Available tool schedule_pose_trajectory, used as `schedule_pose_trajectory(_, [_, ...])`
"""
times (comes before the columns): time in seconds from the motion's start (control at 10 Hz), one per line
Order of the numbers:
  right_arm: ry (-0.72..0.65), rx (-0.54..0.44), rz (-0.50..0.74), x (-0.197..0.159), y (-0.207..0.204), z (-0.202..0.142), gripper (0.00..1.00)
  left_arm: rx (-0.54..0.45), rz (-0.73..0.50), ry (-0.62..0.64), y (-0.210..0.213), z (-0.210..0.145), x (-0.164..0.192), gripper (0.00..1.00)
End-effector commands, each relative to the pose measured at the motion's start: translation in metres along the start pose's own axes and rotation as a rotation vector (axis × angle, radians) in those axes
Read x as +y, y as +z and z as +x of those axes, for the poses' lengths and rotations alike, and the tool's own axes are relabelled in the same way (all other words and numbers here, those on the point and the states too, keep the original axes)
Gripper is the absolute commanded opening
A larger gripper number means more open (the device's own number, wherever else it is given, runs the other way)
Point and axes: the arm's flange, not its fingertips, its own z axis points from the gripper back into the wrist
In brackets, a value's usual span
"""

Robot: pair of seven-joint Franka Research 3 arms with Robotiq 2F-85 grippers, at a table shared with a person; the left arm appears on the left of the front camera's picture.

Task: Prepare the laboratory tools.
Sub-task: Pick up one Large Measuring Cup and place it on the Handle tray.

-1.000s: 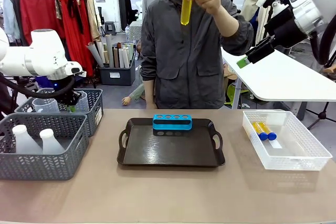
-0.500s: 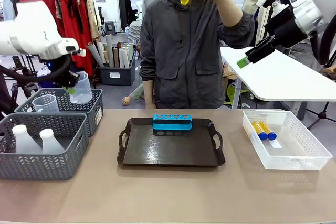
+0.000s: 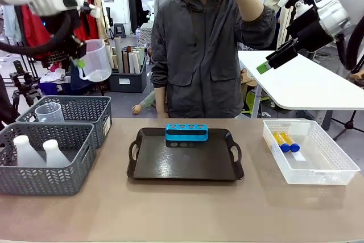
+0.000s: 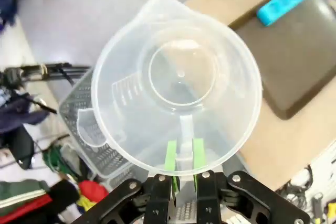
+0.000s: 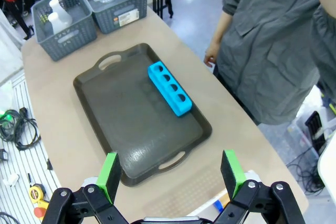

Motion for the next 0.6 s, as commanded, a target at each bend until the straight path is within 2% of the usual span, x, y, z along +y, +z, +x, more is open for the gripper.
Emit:
schedule_pose_trajectory(0.0, [-0.012, -0.027, 0.017, -0.001, 0.001, 0.002, 1.00, 0.001, -0.012, -0.146, 0.027, 0.016, -0.018, 0.00])
schedule_pose_trajectory(0.3, [-0.012, -0.027, 0.017, -0.001, 0.001, 0.002, 1.00, -0.021, 0.022, -0.345, 0.072, 0.049, -0.079, 0.00])
schedule_pose_trajectory(0.5, [-0.012, -0.027, 0.017, -0.001, 0.001, 0.002, 1.00, -0.008, -0.050, -0.356, 0.070, 0.049, -0.081, 0.00])
